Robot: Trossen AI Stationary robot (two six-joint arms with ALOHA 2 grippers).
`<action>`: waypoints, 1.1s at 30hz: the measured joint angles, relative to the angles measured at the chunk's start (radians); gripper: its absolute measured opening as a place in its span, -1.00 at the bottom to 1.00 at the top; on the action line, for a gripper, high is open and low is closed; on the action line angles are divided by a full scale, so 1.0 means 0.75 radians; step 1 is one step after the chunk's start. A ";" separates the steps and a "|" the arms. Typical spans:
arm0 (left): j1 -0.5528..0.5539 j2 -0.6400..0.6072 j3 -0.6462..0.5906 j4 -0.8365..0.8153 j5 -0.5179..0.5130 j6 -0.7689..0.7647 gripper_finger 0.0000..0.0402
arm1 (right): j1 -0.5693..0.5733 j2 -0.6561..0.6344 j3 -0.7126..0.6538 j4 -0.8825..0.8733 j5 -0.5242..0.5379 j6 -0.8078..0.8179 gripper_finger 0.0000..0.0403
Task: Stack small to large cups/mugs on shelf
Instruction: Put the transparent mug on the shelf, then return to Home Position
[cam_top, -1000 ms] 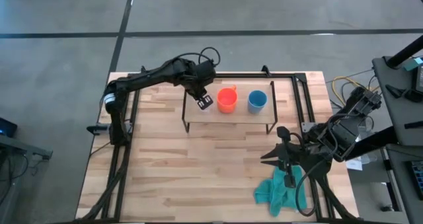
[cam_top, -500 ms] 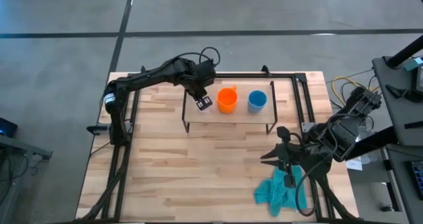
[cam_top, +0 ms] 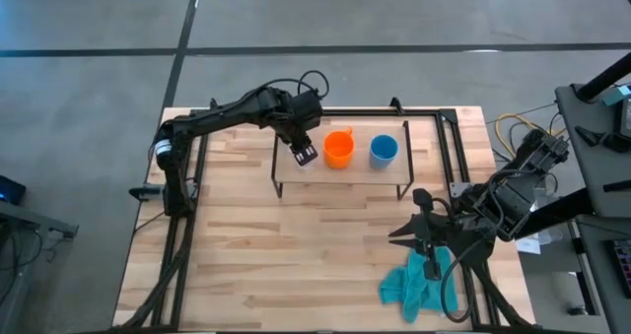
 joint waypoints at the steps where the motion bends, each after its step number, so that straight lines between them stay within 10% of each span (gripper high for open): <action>1: 0.000 -0.007 0.000 0.004 -0.001 0.000 -0.56 | 0.000 0.000 0.000 0.001 0.000 0.000 -0.74; 33: -0.003 -0.566 0.054 0.121 0.201 -0.140 -0.55 | 0.000 0.000 0.000 -0.004 -0.003 -0.009 -0.74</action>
